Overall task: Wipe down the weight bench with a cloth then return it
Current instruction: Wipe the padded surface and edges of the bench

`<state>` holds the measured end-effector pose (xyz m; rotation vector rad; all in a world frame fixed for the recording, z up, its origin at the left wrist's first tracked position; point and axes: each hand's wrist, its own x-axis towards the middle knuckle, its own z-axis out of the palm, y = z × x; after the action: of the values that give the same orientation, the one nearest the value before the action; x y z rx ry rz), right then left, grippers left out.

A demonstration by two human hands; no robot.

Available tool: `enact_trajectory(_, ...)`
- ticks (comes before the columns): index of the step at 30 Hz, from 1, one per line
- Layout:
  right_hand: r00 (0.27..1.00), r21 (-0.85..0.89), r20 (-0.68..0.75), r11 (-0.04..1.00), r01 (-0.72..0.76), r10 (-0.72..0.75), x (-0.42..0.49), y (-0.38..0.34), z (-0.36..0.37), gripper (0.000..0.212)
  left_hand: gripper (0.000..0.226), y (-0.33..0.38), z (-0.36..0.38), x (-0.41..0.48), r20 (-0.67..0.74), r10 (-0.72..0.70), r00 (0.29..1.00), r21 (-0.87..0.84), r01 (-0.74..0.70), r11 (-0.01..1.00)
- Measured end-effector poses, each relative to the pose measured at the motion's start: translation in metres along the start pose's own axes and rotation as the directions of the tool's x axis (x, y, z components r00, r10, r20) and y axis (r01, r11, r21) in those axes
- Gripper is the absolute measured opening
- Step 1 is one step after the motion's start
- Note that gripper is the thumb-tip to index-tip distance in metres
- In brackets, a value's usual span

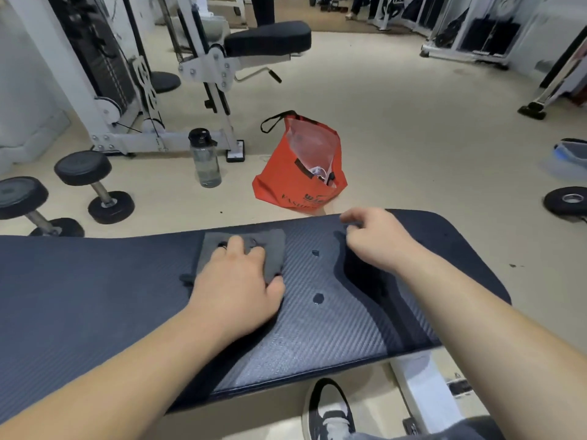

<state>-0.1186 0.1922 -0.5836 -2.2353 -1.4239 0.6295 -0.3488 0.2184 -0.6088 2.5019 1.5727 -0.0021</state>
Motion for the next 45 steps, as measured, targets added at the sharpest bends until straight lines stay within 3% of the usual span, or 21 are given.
enact_trajectory(3, 0.992, -0.096, 0.124, 0.995, 0.018, -0.006, 0.003, -0.002, 0.003, 0.063, 0.045, 0.005, 0.002, 0.003, -0.025, 0.061, 0.998, 0.033, -0.060, 0.998)
enact_trajectory(7, 0.964, -0.224, 0.265, 0.970, 0.094, -0.033, 0.002, -0.014, 0.005, 0.084, 0.052, -0.020, -0.002, 0.028, -0.077, -0.121, 0.990, 0.050, 0.125, 0.991)
enact_trajectory(9, 0.959, -0.262, 0.285, 0.961, 0.087, -0.009, 0.002, -0.014, 0.006, 0.078, 0.056, -0.017, 0.001, 0.022, -0.057, -0.116, 0.992, 0.008, 0.117, 0.993)
enact_trajectory(12, 0.953, -0.291, 0.304, 0.952, 0.089, 0.004, 0.002, -0.011, 0.009, 0.069, 0.058, -0.005, 0.006, -0.001, 0.006, 0.087, 0.996, -0.062, -0.086, 0.994)
enact_trajectory(14, 0.954, -0.300, 0.299, 0.950, 0.090, 0.004, 0.002, -0.010, 0.012, 0.072, 0.059, -0.014, 0.005, 0.005, -0.013, 0.127, 0.992, -0.078, -0.128, 0.989)
enact_trajectory(19, 0.966, -0.293, 0.258, 0.954, 0.069, 0.009, 0.003, -0.011, 0.016, 0.074, 0.060, -0.036, -0.001, 0.027, -0.079, -0.152, 0.985, -0.031, 0.150, 0.988)
enact_trajectory(20, 0.966, -0.294, 0.257, 0.953, 0.068, 0.010, 0.003, -0.011, 0.017, 0.073, 0.060, -0.030, 0.001, 0.019, -0.062, -0.124, 0.990, -0.040, 0.122, 0.992)
enact_trajectory(24, 0.971, -0.290, 0.240, 0.955, 0.063, 0.009, 0.006, -0.010, 0.020, 0.064, 0.060, 0.001, 0.007, -0.020, 0.019, 0.209, 0.978, -0.082, -0.207, 0.975)
enact_trajectory(26, 0.971, -0.278, 0.238, 0.959, 0.064, 0.004, 0.006, -0.009, 0.022, 0.062, 0.057, -0.005, 0.006, -0.007, -0.012, 0.152, 0.988, -0.091, -0.153, 0.984)
enact_trajectory(30, 0.974, -0.286, 0.227, 0.957, 0.058, 0.009, 0.003, -0.009, 0.023, 0.054, 0.062, -0.018, -0.004, 0.008, -0.057, -0.098, 0.994, 0.022, 0.099, 0.995)
enact_trajectory(35, 0.974, -0.287, 0.227, 0.956, 0.056, 0.011, 0.002, -0.008, 0.023, 0.055, 0.062, 0.025, -0.002, -0.041, 0.111, 0.128, 0.986, -0.003, -0.129, 0.992)
enact_trajectory(38, 0.975, -0.294, 0.224, 0.954, 0.054, 0.014, 0.001, -0.010, 0.024, 0.055, 0.064, 0.007, -0.005, -0.017, 0.068, 0.062, 0.996, -0.050, -0.059, 0.997)
enact_trajectory(41, 0.973, -0.288, 0.230, 0.956, 0.057, 0.012, -0.001, -0.012, 0.023, 0.056, 0.064, -0.013, -0.010, -0.002, -0.029, -0.060, 0.998, 0.022, 0.061, 0.998)
enact_trajectory(43, 0.973, -0.292, 0.232, 0.954, 0.062, 0.008, -0.001, -0.012, 0.022, 0.057, 0.065, -0.003, -0.007, -0.014, -0.009, -0.022, 1.000, 0.061, 0.022, 0.998)
enact_trajectory(45, 0.974, -0.301, 0.228, 0.951, 0.063, 0.007, 0.000, -0.012, 0.022, 0.063, 0.062, 0.017, -0.004, -0.040, 0.100, 0.112, 0.989, 0.042, -0.117, 0.992)
